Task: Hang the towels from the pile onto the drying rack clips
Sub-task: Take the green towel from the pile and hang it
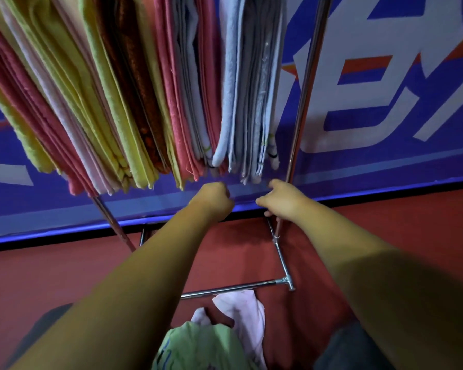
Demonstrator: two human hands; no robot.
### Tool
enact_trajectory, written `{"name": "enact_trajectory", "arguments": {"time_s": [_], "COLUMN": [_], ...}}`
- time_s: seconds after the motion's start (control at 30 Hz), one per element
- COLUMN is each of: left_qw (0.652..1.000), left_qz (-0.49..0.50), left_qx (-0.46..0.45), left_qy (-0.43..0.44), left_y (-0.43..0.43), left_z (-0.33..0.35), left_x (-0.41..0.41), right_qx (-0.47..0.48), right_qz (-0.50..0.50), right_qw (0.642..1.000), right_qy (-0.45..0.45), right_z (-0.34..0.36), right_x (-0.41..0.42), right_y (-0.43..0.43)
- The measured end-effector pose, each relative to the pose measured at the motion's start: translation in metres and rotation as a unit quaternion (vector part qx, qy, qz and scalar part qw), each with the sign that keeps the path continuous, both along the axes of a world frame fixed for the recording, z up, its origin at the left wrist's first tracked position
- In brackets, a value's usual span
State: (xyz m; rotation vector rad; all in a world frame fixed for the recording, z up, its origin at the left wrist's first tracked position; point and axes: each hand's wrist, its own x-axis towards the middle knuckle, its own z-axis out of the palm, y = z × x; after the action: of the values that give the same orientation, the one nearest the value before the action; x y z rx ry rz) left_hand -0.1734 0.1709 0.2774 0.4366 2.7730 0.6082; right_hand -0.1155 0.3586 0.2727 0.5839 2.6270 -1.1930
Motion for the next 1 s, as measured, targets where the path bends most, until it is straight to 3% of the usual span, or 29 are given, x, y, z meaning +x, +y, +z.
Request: {"name": "enact_trajectory", "arguments": {"time_s": [0.17,0.4,0.67,0.8,0.87,1.0], "left_qw": [0.988,0.96,0.912,0.904,0.907,0.88], "left_qz": [0.016,0.041,0.038,-0.009,-0.051,-0.123], "left_qx": [0.031,0.036,-0.055,-0.138,-0.18,-0.209], "left_qy": [-0.153,-0.275,-0.404,-0.404,-0.377,-0.408], "left_y": [-0.024,-0.059,-0.095,-0.105,-0.109,-0.114], "left_z": [-0.052,-0.147,-0.252,-0.303,-0.326,-0.369], "left_x": [0.015,0.058,0.101,0.128,0.141,0.172], "right_qx": [-0.072,-0.117,-0.095,-0.069,-0.038,0.015], "right_qz": [-0.008,0.018,0.042,0.049,0.096,0.175], "right_qw": [0.996,0.98,0.95,0.931,0.919,0.893], "right_qy": [-0.051,-0.158,-0.293,-0.354,-0.381,-0.414], "right_z": [-0.04,-0.137,-0.253,-0.313,-0.332,-0.373], "right_x": [0.014,0.044,0.09,0.11,0.112,0.118], "right_y": [-0.02,-0.067,-0.099,-0.113,-0.119,-0.134]}}
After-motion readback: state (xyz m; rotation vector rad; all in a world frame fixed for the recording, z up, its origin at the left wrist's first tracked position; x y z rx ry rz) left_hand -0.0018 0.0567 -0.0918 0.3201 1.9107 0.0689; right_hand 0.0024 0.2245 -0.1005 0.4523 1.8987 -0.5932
